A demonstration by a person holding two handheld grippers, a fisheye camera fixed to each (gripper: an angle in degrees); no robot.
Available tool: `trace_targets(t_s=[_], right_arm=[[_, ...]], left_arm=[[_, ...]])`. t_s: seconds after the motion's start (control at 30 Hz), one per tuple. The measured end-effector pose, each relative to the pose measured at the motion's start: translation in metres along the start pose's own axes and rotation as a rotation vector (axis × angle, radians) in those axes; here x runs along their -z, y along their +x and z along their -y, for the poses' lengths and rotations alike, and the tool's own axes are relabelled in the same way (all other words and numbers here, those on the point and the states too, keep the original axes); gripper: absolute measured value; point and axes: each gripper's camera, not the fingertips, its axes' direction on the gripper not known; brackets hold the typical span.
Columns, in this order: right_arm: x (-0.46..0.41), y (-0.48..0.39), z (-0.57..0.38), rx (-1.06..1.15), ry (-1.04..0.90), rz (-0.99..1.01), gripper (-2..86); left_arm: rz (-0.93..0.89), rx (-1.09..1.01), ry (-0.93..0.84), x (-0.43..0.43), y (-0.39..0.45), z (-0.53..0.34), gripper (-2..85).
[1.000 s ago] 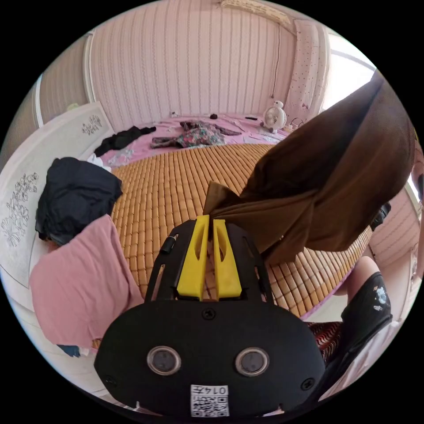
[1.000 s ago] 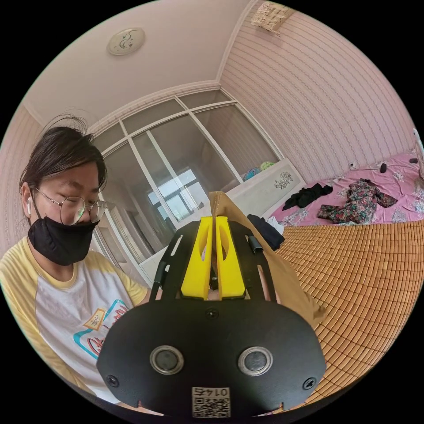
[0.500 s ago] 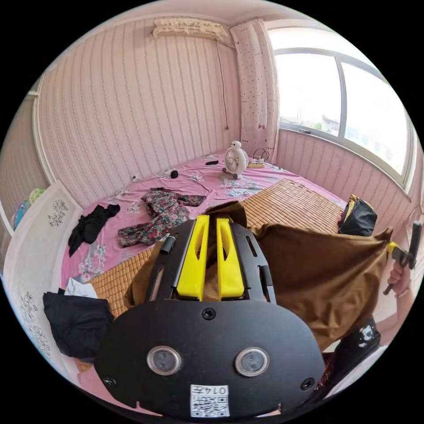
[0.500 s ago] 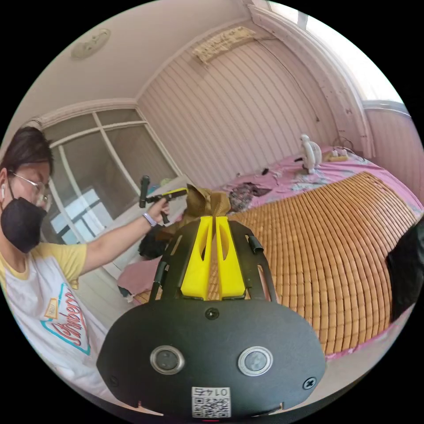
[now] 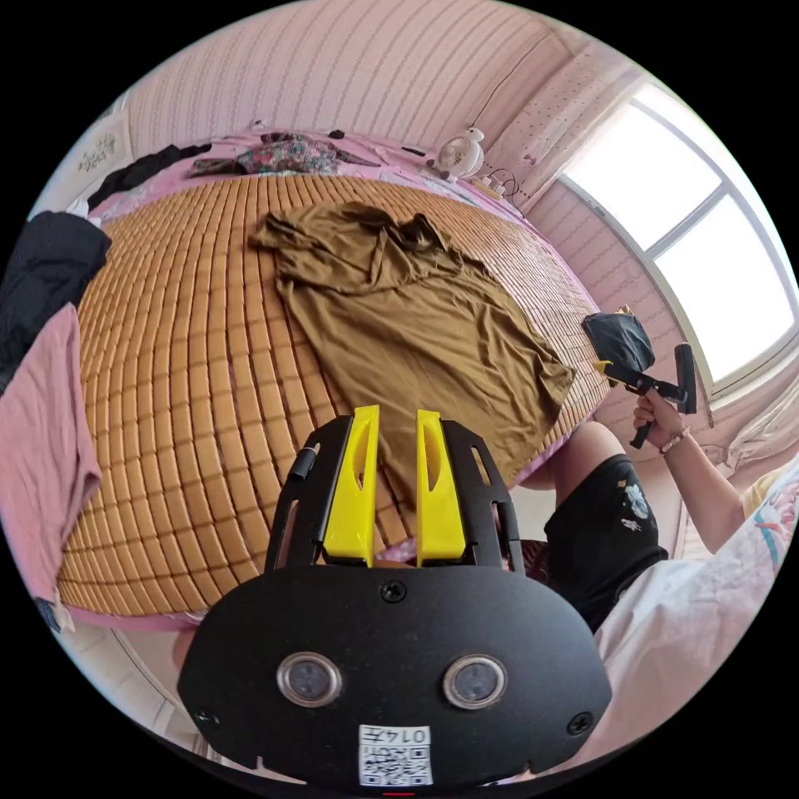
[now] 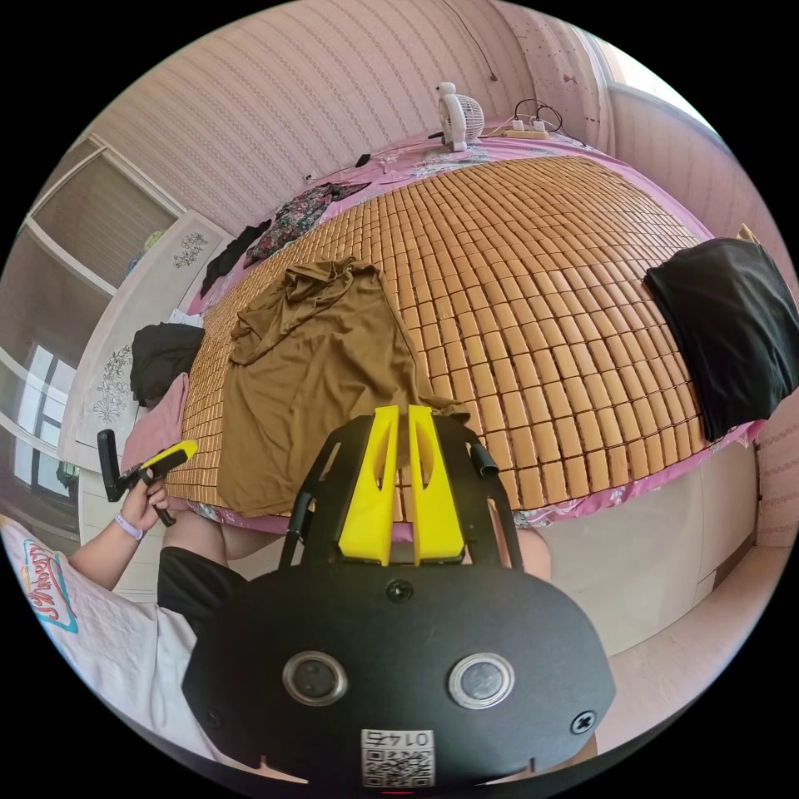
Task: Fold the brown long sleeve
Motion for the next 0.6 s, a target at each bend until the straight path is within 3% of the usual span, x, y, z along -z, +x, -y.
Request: trace_targets(t_s=[0.17, 0.33, 0.47, 0.6], right_arm=[[-0.013, -0.01, 0.004, 0.031, -0.04, -0.143, 5.6], [-0.046, -0.024, 0.006, 0.11, -0.228, -0.27, 7.5], [-0.032, -0.038, -0.008, 0.177, -0.256, -0.306, 4.6], [0.002, -0.047, -0.037, 0.174, -0.244, -0.195, 1.1]], left_arm=[[0.023, 0.07, -0.041, -0.026, 0.008, -0.014, 9.7], [0.158, 0.018, -0.058, -0.033, 0.012, -0.006, 5.2], [0.094, 0.05, -0.107, -0.019, -0.012, 0.0, 1.2], [0.07, -0.005, 0.062, 0.038, -0.025, 0.041, 1.4]])
